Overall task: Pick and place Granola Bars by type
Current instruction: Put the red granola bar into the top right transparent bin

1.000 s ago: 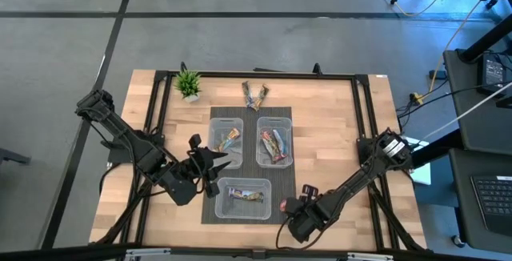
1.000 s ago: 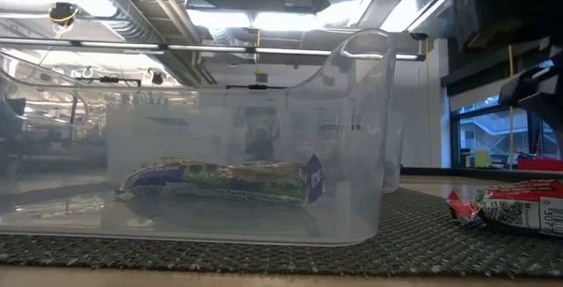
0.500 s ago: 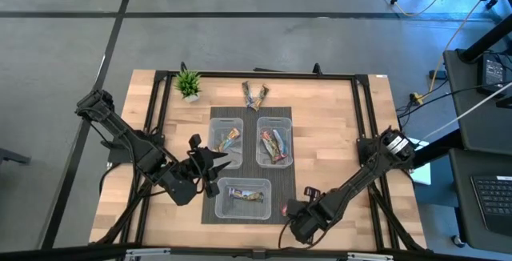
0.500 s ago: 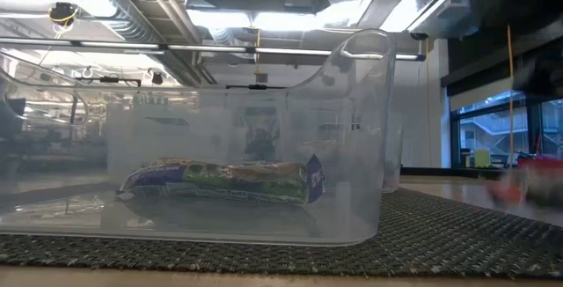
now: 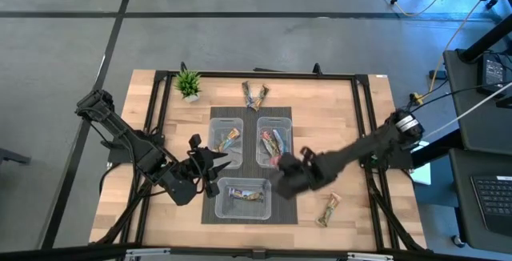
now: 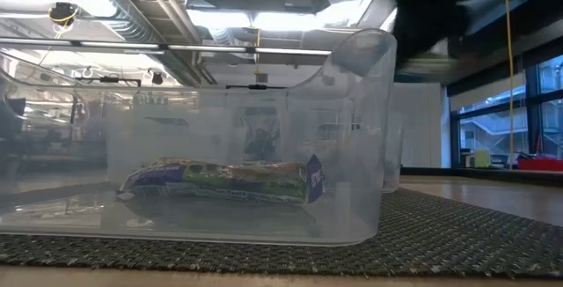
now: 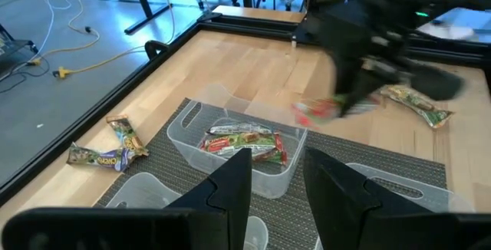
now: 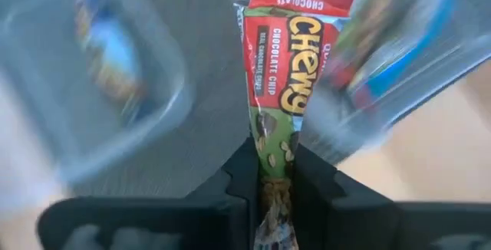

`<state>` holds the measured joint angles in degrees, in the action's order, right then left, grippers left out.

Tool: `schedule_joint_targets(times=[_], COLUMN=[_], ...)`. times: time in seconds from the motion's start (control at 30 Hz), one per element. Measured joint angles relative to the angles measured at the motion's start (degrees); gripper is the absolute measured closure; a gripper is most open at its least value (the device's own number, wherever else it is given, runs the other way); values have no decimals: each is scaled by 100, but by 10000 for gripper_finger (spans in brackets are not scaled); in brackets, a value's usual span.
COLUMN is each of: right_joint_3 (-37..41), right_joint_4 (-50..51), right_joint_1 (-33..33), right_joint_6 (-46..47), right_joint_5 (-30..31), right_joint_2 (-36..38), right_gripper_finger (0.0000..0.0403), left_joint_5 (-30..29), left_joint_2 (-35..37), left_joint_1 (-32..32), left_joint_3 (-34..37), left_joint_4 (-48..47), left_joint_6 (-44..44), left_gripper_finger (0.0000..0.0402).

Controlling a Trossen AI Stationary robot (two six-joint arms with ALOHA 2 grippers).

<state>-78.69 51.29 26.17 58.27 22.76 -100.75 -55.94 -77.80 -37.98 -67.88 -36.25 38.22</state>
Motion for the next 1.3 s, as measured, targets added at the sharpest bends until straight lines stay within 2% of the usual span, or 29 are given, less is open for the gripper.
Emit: schedule_joint_targets(times=[0.23,0.33,0.5,1.17,1.3], right_joint_3=[4,9,14,449,449], right_joint_4=[-134,-381,-660,-863,-1018], right_joint_1=[-1091,-1417,-1775,-1877,-1877], right_joint_6=[606,591,568,102,-47], right_joint_5=[70,63,-381,-549,-546], right_joint_2=[-54,-99,-203,-374,-374], right_gripper_finger=[339,342,341,334,313], left_joint_5=[11,13,15,61,95], left_joint_2=[0,0,-2,-2,-2], left_joint_1=[0,0,0,0,0], left_joint_3=[0,0,0,0,0], left_joint_4=[2,2,9,44,44], left_joint_6=[9,22,20,11,27], left_gripper_finger=[290,290,290,290,290])
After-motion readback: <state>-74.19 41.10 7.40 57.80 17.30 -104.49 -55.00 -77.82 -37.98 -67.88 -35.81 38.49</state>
